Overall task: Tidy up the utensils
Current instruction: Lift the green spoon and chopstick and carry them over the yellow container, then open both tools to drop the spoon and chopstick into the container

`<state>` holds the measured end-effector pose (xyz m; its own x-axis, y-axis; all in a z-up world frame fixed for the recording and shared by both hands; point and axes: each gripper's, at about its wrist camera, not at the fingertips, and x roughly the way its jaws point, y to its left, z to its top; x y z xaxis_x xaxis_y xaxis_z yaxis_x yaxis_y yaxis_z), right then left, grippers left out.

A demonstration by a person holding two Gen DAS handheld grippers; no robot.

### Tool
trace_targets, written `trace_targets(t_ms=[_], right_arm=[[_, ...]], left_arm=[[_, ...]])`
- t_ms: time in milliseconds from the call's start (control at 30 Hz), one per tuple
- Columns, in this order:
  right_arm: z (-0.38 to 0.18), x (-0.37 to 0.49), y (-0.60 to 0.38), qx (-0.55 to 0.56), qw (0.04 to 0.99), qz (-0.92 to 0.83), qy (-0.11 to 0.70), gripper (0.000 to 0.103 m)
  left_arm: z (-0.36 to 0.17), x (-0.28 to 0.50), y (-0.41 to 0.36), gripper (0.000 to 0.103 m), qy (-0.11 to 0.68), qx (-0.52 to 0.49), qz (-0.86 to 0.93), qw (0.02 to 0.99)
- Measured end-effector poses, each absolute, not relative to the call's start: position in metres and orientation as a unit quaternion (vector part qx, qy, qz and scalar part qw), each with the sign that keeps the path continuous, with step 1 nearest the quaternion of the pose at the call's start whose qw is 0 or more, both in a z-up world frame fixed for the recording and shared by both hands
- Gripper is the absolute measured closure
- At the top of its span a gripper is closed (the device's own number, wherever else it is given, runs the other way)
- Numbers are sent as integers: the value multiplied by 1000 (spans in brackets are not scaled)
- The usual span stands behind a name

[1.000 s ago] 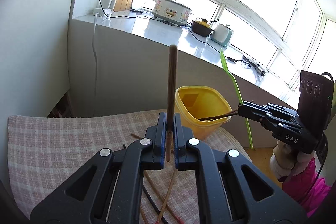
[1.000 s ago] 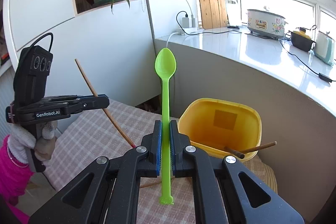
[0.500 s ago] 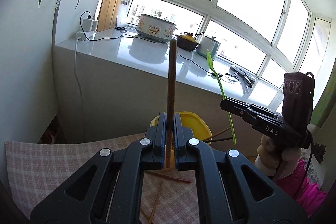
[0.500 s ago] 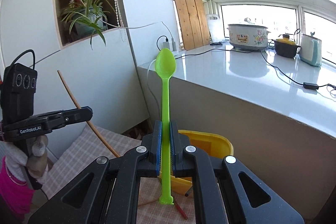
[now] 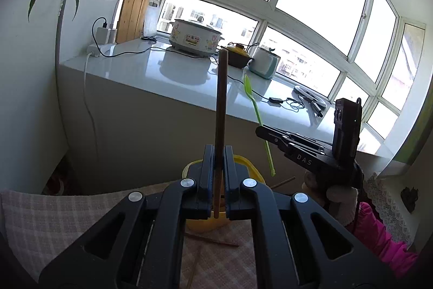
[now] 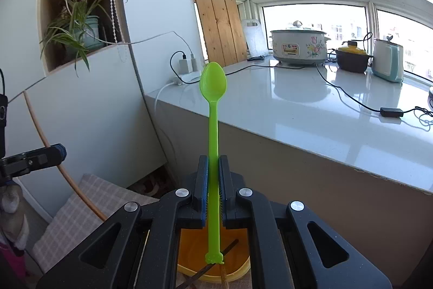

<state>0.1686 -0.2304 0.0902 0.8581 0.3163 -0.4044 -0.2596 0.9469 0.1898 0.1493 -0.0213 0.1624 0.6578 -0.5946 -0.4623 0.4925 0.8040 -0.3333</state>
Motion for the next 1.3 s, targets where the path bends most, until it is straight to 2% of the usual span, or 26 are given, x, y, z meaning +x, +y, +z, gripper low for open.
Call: trace_targets(t_ms=[367,1300], right_arm=[[54,186,-248,110,952,161,237,97],[34,168,-252,92,945,167,264,97]], left_arm=[[157,158,-34,99,292,-94,-299,903],[165,181,-54,99,275,-91,-281,915]])
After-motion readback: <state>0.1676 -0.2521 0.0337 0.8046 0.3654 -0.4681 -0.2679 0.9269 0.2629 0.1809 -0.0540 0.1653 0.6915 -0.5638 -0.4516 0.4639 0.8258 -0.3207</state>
